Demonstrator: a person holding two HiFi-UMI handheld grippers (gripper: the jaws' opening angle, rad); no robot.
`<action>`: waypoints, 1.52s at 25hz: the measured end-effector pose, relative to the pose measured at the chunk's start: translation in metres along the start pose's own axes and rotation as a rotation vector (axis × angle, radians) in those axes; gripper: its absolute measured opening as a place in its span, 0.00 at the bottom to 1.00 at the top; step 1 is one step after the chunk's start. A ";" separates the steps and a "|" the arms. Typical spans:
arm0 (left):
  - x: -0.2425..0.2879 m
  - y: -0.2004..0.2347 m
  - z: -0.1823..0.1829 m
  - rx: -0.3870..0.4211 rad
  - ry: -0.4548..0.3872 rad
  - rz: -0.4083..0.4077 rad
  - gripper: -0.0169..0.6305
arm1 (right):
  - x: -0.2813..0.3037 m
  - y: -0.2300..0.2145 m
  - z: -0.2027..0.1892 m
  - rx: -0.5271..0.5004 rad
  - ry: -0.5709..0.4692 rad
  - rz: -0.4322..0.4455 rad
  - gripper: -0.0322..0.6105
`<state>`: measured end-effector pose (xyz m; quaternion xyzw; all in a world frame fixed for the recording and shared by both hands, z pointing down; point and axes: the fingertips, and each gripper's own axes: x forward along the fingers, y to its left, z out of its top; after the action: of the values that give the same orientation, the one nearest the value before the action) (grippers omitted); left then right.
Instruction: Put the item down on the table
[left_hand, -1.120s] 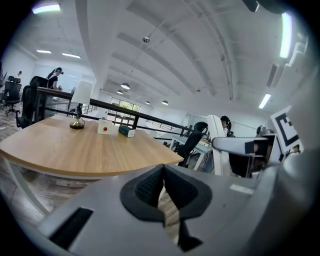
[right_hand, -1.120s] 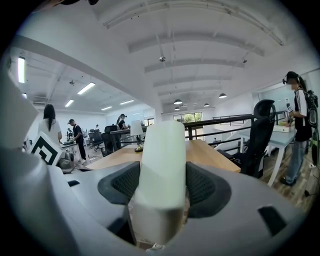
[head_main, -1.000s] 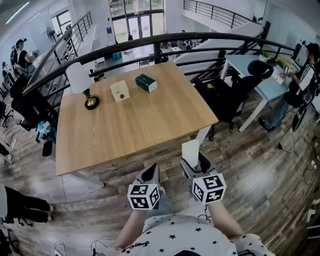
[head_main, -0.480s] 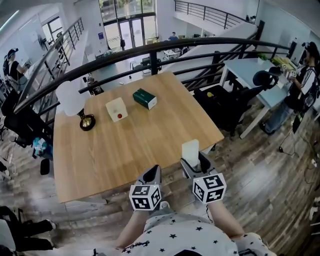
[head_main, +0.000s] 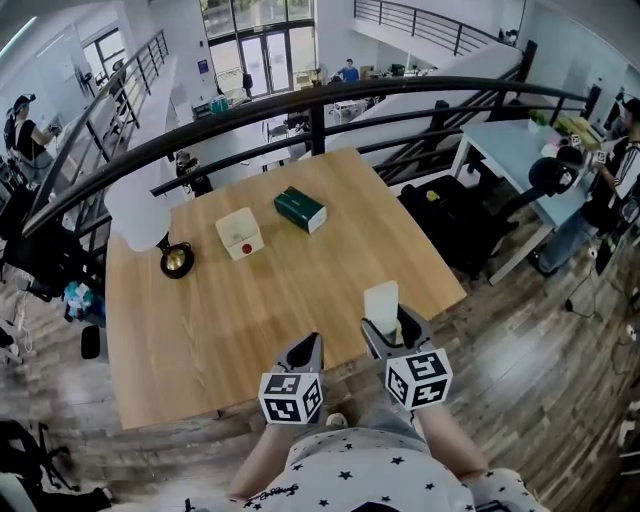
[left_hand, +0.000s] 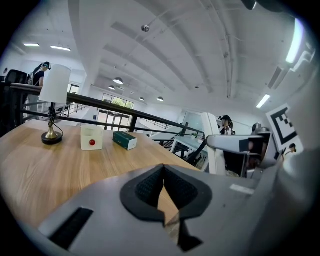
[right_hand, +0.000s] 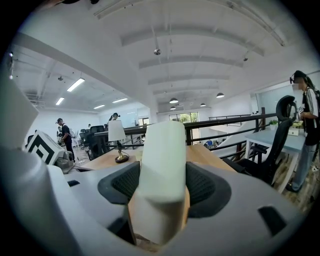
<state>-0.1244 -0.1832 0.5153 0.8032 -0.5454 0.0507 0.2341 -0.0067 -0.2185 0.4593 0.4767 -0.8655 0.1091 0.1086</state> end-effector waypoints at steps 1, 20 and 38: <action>0.003 0.004 0.000 -0.002 0.004 0.003 0.05 | 0.006 -0.001 -0.001 -0.001 0.007 0.005 0.49; 0.111 0.060 0.045 -0.073 0.011 0.160 0.05 | 0.148 -0.069 0.014 -0.085 0.133 0.156 0.49; 0.168 0.079 0.053 -0.147 0.040 0.292 0.05 | 0.246 -0.101 -0.063 -0.225 0.438 0.322 0.49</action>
<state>-0.1376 -0.3725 0.5499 0.6950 -0.6538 0.0599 0.2932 -0.0438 -0.4498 0.5999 0.2833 -0.8927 0.1286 0.3261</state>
